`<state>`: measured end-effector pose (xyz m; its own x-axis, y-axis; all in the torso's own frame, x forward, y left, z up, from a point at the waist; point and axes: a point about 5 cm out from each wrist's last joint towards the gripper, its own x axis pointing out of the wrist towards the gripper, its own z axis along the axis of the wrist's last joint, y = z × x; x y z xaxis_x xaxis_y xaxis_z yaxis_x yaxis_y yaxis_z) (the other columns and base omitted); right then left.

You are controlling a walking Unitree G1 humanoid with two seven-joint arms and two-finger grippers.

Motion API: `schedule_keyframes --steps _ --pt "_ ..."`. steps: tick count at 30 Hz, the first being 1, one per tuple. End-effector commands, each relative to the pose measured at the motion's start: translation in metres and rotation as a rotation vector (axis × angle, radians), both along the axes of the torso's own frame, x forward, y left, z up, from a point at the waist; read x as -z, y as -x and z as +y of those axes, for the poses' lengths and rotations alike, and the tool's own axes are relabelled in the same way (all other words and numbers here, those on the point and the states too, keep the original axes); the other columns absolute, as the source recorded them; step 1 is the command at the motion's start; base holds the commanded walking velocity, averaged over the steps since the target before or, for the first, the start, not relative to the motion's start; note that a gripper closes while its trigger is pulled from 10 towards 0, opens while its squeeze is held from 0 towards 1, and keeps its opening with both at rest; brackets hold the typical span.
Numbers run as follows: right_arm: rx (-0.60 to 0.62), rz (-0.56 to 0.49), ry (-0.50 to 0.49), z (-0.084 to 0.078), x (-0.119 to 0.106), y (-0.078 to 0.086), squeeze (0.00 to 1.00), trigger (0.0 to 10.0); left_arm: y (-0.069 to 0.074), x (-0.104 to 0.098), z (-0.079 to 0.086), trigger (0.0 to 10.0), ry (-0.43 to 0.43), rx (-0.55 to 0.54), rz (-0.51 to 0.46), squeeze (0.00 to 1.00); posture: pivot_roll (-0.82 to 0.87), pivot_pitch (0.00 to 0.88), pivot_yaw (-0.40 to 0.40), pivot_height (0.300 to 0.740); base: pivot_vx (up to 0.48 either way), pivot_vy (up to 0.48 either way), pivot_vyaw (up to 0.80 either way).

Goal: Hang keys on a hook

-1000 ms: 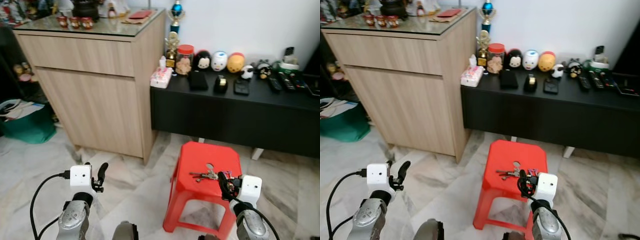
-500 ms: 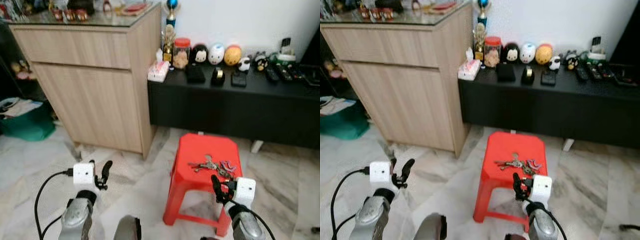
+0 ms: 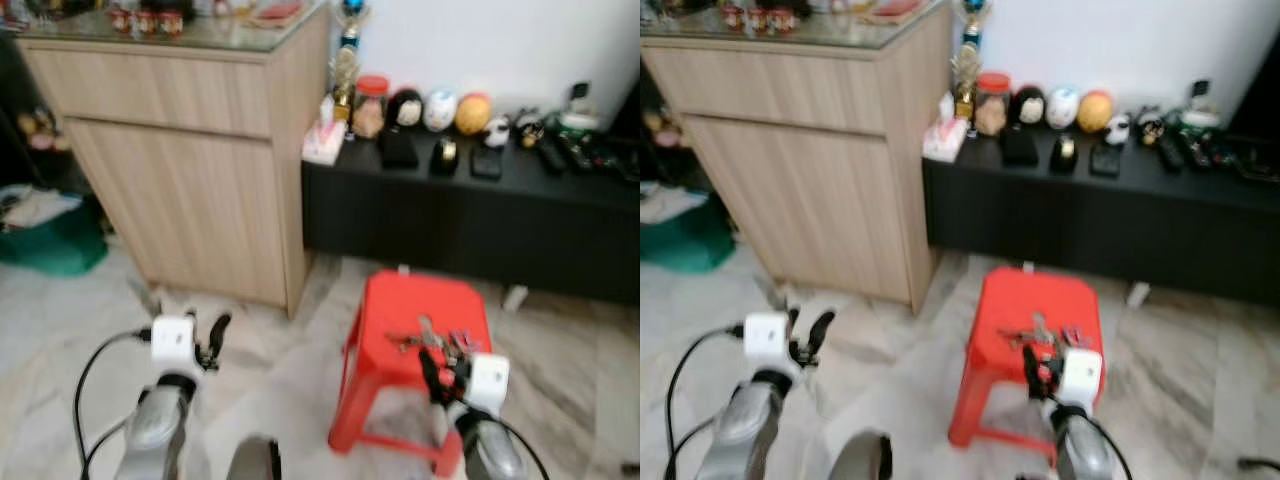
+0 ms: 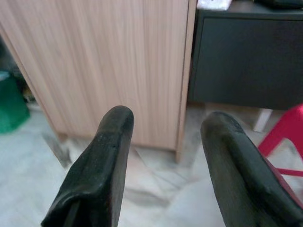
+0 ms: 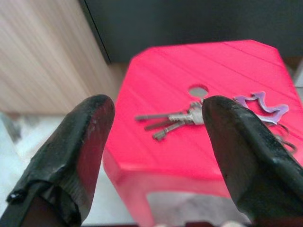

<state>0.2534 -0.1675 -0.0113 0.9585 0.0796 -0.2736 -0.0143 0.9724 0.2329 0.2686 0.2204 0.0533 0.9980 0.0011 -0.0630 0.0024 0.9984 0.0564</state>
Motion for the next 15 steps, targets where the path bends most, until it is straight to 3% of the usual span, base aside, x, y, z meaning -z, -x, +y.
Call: schedule_keyframes --steps 1,15 --pt "0.037 0.014 0.004 -0.0123 0.0027 0.0052 0.00 10.0 -0.0048 -0.0037 -0.0108 10.0 0.006 0.037 -0.011 0.00 0.03 0.000 -0.018 0.626 0.304 0.000 0.00" --pt "0.043 0.019 -0.005 -0.0141 0.0039 0.0064 0.00 10.0 -0.0062 -0.0055 -0.0135 10.0 0.007 0.055 -0.014 0.00 0.03 0.000 -0.020 0.626 0.285 0.000 0.00"
